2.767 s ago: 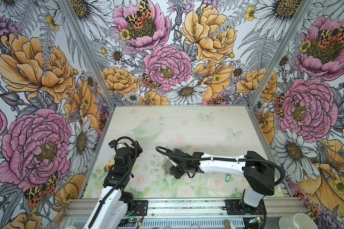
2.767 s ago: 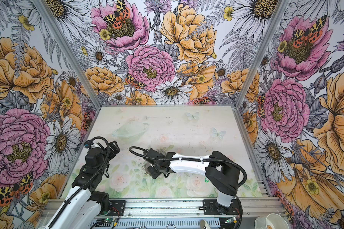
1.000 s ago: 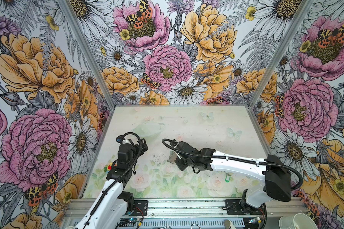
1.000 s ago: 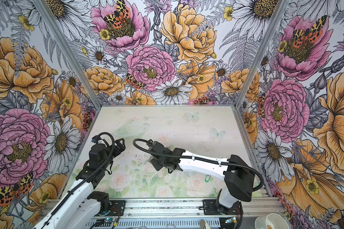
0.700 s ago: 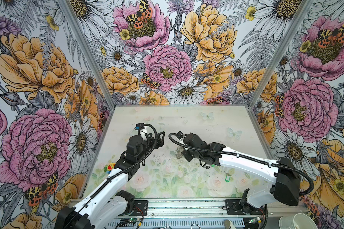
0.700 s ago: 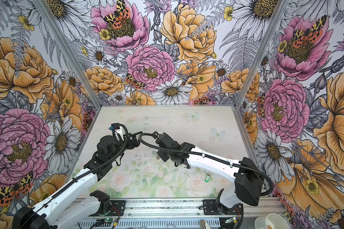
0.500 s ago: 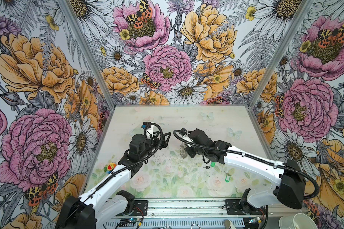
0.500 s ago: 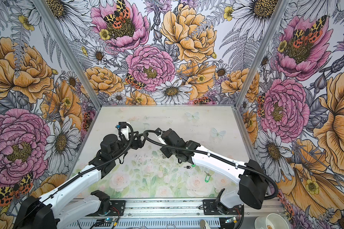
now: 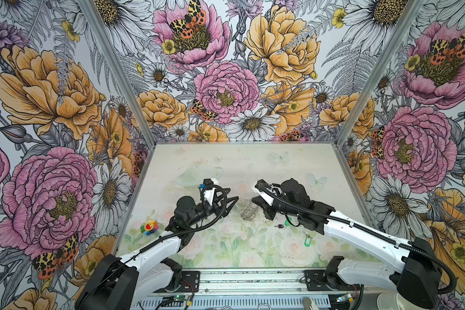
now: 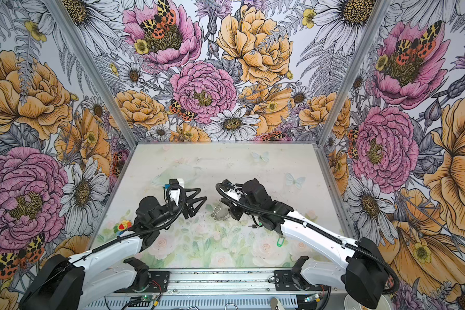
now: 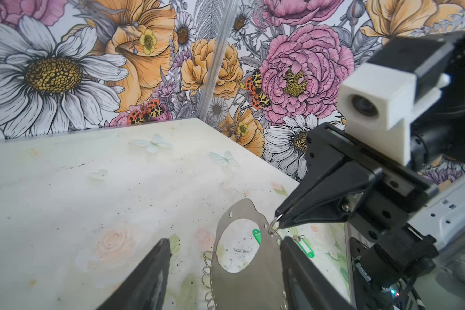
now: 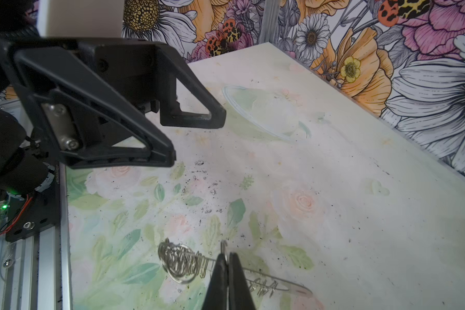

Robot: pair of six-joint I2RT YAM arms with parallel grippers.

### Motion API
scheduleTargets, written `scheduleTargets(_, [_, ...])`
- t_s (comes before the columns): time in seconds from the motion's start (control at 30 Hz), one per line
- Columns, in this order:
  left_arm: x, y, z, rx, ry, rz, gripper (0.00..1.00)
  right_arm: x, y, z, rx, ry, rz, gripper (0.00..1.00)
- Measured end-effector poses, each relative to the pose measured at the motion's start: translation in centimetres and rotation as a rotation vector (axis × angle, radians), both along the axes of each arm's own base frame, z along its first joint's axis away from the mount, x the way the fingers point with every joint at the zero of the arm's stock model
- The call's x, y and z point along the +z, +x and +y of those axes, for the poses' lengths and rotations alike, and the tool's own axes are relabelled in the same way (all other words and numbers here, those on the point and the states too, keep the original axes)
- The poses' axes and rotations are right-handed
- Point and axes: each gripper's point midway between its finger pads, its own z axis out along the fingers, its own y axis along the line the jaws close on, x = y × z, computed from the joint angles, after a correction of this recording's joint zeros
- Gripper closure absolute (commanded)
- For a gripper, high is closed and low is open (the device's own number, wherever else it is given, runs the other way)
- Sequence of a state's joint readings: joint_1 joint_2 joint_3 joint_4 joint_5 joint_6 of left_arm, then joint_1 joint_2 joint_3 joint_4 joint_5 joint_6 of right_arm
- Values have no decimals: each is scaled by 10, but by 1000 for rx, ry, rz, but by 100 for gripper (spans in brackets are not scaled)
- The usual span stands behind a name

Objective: Attach keys to a key ring
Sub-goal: Pass the keyring.

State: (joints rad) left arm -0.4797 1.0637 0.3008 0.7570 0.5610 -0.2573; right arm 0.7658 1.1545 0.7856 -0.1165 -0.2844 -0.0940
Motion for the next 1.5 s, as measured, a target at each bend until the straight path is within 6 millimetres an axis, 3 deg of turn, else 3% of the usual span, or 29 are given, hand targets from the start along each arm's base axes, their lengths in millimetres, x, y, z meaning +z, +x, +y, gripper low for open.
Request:
scheduleTargets(0.2, [8,-16,-10,-101,-10,-89,48,7,-15,5,102,65,-52,100])
scheduleTargets(0.5, [-12,-25,-26,-236,18,-43,57,16,-23,11,176,102,-77,100])
scheduleTargets(0.7, [-12,-33,-32,-300,5,-53,65,22,-24,14,202,130,-87,100])
scheduleTargets(1.03, [-5,-45,-36,-365,-13,-90,72,17,-32,20,261,142,-55,100])
scheduleTargets(1.17, [-7,-49,-39,-392,-11,-91,78,20,-34,21,274,155,-53,100])
scheduleTargets(1.5, [-11,-53,-41,-421,-2,-96,84,15,-36,25,297,163,-28,100])
